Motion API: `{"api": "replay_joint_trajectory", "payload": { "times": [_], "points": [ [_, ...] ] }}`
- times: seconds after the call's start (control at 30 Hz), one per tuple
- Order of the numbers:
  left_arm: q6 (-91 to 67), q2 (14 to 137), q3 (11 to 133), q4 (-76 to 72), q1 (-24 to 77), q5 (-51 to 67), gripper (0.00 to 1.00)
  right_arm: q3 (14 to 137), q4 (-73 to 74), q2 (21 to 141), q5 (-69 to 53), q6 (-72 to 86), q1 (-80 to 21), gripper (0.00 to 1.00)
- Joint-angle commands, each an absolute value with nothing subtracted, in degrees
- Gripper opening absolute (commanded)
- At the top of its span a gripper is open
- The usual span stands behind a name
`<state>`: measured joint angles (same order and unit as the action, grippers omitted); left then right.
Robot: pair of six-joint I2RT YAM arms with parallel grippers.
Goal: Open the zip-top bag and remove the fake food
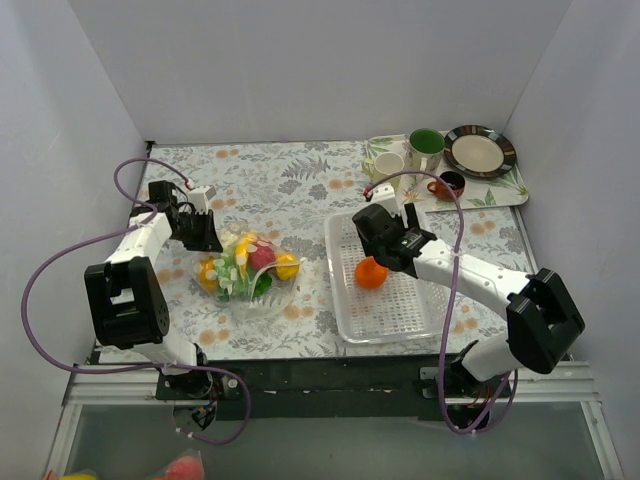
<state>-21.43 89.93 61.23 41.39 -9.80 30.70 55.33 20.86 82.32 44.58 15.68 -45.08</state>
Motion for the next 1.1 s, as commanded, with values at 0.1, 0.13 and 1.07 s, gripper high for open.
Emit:
{"api": "replay_joint_trajectory", "payload": {
  "times": [0.1,0.13,1.07],
  "points": [
    [-20.21,88.33,60.21,42.1,-10.02,29.18,0.0,63.01,18.64,82.44,54.58,7.14,-55.07,0.99],
    [-20.21,88.33,60.12,42.1,-10.02,29.09,0.0,62.41,16.89,81.83,53.36,5.55,-57.28,0.98],
    [-19.52,88.15,61.17,43.24,-9.93,28.39,0.0,77.43,-1.23,109.68,17.56,0.45,-69.96,0.76]
  ]
}}
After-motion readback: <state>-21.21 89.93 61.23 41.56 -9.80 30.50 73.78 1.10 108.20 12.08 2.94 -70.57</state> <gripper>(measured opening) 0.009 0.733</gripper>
